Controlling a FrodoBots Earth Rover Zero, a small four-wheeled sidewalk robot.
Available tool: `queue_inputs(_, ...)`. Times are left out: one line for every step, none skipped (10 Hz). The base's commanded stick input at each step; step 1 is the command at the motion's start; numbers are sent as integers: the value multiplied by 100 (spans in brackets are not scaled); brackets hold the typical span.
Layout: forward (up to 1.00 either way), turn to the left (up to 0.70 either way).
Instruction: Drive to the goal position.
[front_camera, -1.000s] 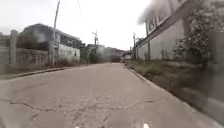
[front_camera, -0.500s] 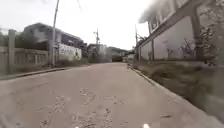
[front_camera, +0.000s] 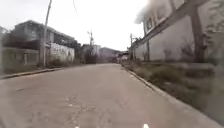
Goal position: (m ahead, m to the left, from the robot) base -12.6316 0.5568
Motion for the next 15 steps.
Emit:
queue_inputs(85, 0)
queue_inputs(85, 0)
queue_inputs(85, 0)
queue_inputs(85, 0)
queue_inputs(85, 0)
queue_inputs(85, 0)
queue_inputs(85, 0)
queue_inputs(85, 0)
queue_inputs(85, -10)
queue_inputs(85, -31)
queue_inputs(85, -33)
queue_inputs(85, -31)
queue_inputs(85, 13)
queue_inputs(85, 11)
queue_inputs(85, -7)
